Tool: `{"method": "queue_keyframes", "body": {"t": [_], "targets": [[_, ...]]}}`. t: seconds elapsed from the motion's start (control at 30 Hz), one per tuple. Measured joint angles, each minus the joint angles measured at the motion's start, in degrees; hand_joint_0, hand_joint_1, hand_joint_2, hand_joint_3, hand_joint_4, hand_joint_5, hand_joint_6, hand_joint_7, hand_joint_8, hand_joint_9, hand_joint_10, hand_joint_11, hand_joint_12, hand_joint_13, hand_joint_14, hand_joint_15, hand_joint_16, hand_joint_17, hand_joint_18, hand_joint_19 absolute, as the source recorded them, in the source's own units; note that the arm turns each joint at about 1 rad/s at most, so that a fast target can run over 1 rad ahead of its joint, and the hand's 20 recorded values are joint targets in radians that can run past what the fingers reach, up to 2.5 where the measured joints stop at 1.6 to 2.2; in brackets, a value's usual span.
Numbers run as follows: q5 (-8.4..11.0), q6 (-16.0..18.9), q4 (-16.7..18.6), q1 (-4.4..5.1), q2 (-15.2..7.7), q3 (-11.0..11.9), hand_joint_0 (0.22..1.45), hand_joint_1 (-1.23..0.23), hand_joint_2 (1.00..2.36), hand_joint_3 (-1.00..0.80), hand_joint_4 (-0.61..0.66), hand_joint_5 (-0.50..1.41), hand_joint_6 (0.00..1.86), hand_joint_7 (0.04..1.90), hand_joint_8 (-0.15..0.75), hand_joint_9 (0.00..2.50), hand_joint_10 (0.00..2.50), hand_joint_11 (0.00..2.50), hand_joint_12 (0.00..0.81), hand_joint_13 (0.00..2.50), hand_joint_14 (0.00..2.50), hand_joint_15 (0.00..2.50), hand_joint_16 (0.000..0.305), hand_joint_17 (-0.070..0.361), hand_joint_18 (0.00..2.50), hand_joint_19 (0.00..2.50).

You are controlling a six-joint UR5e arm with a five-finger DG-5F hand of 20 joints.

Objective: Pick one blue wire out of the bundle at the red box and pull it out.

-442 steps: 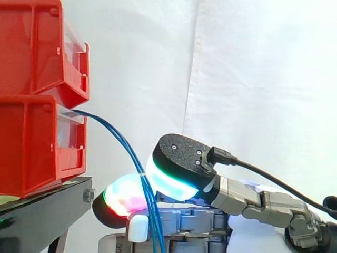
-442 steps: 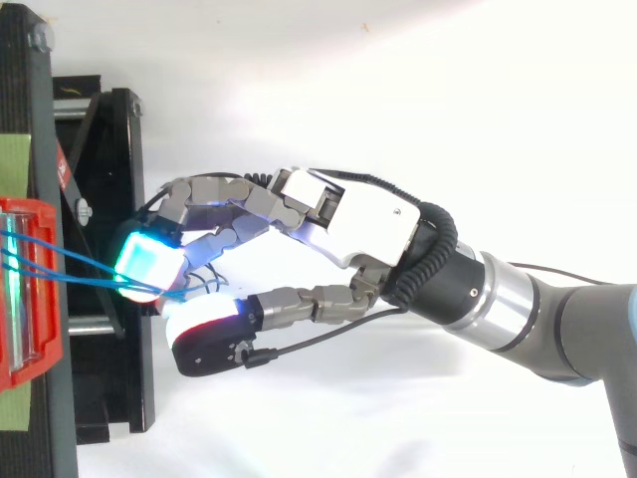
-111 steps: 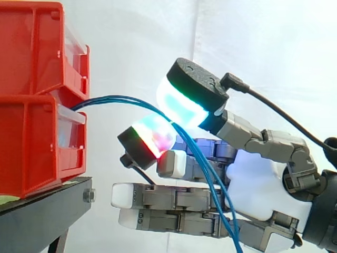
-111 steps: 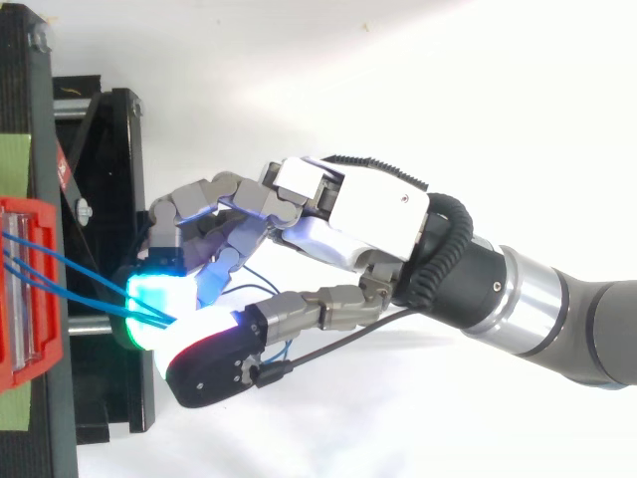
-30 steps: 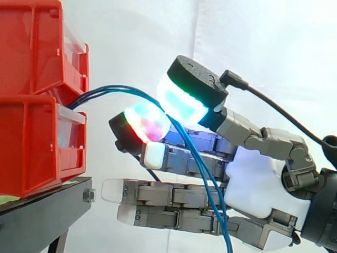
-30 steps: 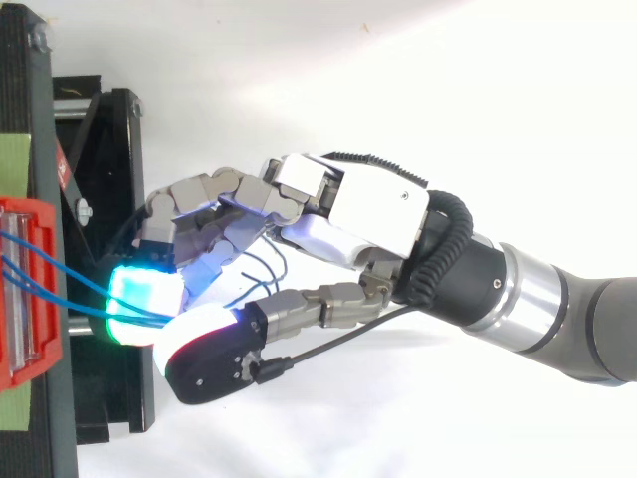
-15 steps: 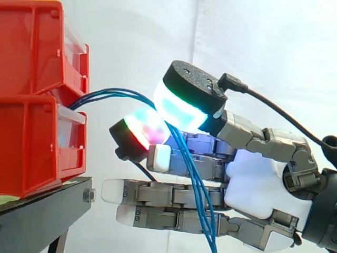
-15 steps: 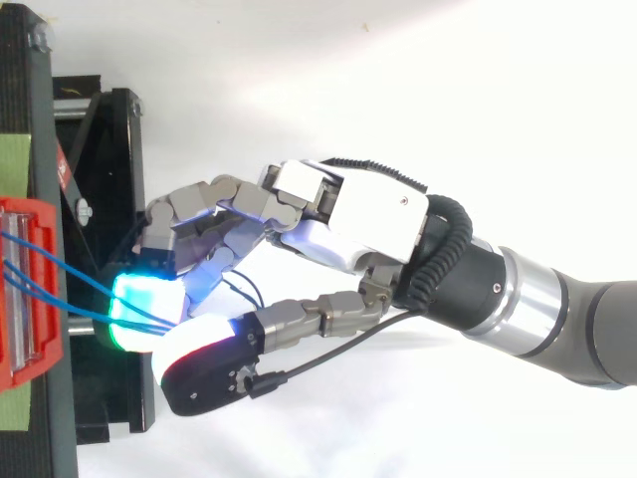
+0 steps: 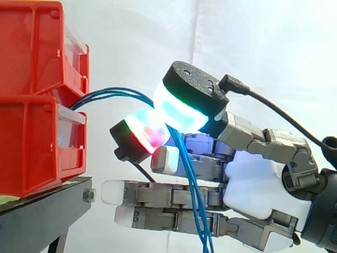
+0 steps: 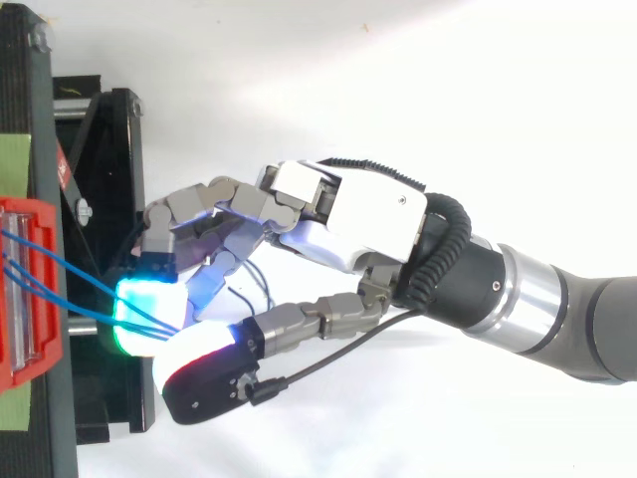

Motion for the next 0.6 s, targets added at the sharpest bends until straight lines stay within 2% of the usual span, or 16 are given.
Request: {"method": "queue_keyframes", "body": {"t": [0.17, 0.4, 0.6], "targets": [[-0.33, -0.06, -1.13, -0.15, 0.0, 0.0, 0.63, -0.86, 1.01, -0.38, 0.13, -0.13, 0.85, 1.16, 0.218, 1.15, 0.03, 0.83, 0.327, 0.68, 0.02, 0.42, 0.047, 0.107, 0.45, 0.36], [-0.37, -0.08, -1.77, -0.43, 0.09, -0.01, 0.56, -0.69, 1.01, -0.41, 0.11, -0.12, 0.83, 1.16, 0.228, 1.2, 0.03, 0.82, 0.331, 0.69, 0.02, 0.43, 0.049, 0.11, 0.43, 0.39], [-0.4, -0.08, -3.32, -0.56, 0.69, -0.05, 0.55, -0.67, 1.01, -0.41, 0.11, -0.12, 0.83, 1.15, 0.236, 1.22, 0.03, 0.83, 0.335, 0.7, 0.02, 0.43, 0.05, 0.112, 0.43, 0.39]]}}
